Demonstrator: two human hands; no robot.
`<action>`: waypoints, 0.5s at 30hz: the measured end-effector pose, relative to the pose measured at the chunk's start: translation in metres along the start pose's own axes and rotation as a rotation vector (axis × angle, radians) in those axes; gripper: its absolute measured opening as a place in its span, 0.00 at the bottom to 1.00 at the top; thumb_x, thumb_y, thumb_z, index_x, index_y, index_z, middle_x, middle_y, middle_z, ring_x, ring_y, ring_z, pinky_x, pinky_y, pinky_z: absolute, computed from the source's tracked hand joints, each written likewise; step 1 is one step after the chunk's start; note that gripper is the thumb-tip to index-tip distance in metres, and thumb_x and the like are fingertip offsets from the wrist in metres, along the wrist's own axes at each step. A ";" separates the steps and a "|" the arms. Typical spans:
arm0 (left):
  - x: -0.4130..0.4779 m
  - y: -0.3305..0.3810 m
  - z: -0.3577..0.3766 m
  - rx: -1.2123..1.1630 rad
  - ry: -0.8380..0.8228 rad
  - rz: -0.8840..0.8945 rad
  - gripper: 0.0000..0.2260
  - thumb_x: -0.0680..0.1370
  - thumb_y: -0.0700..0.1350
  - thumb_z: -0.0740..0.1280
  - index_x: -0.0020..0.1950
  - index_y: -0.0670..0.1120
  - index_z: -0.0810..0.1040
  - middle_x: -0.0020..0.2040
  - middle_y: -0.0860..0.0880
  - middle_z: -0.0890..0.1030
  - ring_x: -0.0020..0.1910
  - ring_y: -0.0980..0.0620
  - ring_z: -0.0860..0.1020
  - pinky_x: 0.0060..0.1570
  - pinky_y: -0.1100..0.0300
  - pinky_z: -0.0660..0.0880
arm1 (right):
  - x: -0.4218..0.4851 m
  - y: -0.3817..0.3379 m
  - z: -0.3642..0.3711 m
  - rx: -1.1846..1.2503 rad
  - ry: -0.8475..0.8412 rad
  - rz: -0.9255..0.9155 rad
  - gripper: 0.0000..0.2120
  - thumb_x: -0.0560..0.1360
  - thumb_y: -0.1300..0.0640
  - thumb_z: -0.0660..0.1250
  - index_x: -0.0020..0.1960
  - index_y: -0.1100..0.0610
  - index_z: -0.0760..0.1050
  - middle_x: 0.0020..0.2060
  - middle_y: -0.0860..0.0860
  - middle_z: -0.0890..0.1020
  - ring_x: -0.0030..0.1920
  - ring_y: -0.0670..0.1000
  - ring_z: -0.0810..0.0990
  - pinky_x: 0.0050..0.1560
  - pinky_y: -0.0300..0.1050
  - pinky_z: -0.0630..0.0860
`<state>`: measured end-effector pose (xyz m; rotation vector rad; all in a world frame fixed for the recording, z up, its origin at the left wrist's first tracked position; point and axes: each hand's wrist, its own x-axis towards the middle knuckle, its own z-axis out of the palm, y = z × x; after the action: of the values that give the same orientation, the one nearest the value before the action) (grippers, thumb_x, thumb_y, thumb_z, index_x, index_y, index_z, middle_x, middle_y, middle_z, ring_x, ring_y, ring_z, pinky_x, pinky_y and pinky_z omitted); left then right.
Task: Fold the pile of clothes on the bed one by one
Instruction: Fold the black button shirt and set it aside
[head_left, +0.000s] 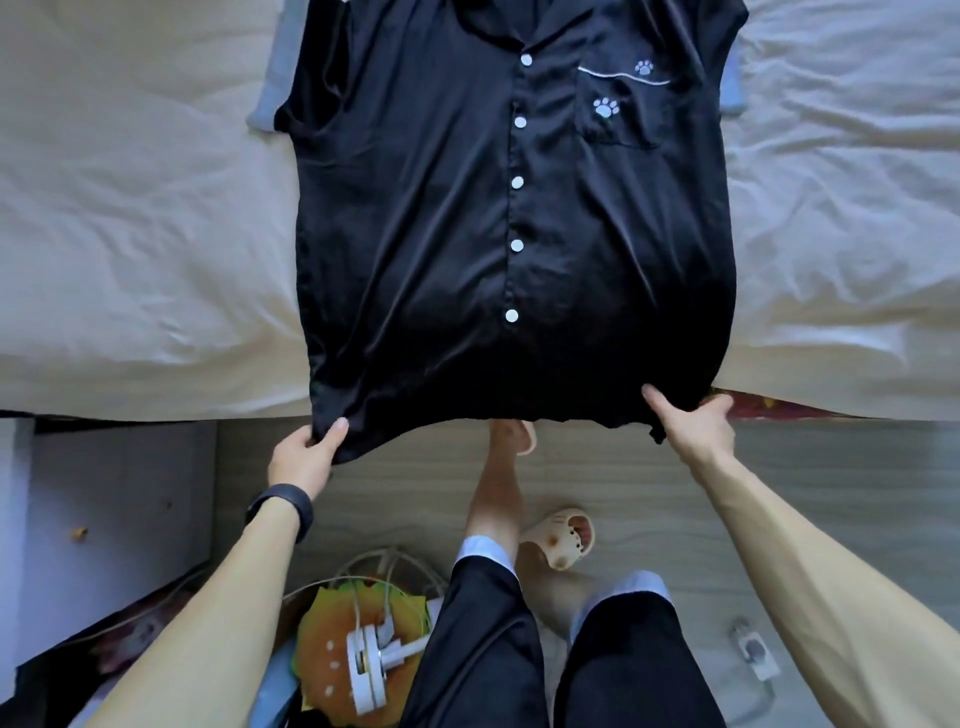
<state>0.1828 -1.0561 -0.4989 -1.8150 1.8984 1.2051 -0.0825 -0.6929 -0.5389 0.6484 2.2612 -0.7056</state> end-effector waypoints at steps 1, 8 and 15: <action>0.001 0.000 0.001 -0.012 0.013 0.008 0.22 0.75 0.65 0.67 0.45 0.45 0.81 0.45 0.43 0.84 0.47 0.41 0.82 0.54 0.44 0.80 | 0.000 0.001 0.003 0.007 0.031 -0.024 0.36 0.75 0.38 0.71 0.71 0.62 0.67 0.66 0.62 0.77 0.66 0.65 0.75 0.66 0.55 0.72; -0.017 -0.009 -0.012 -0.034 0.125 -0.009 0.20 0.77 0.61 0.68 0.41 0.44 0.79 0.41 0.43 0.83 0.44 0.39 0.82 0.53 0.43 0.80 | -0.010 0.041 -0.034 0.159 0.091 -0.106 0.15 0.73 0.44 0.71 0.52 0.55 0.79 0.47 0.55 0.84 0.54 0.60 0.83 0.60 0.56 0.78; -0.028 -0.017 -0.032 0.006 0.156 -0.024 0.12 0.75 0.51 0.74 0.54 0.45 0.84 0.52 0.44 0.85 0.51 0.40 0.82 0.57 0.46 0.78 | -0.007 0.052 -0.077 -0.052 -0.020 -0.228 0.12 0.77 0.46 0.72 0.53 0.54 0.83 0.44 0.52 0.84 0.48 0.56 0.81 0.52 0.50 0.76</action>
<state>0.2146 -1.0563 -0.4667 -1.9753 1.9527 1.0765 -0.0811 -0.6079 -0.5014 0.3600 2.3499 -0.7548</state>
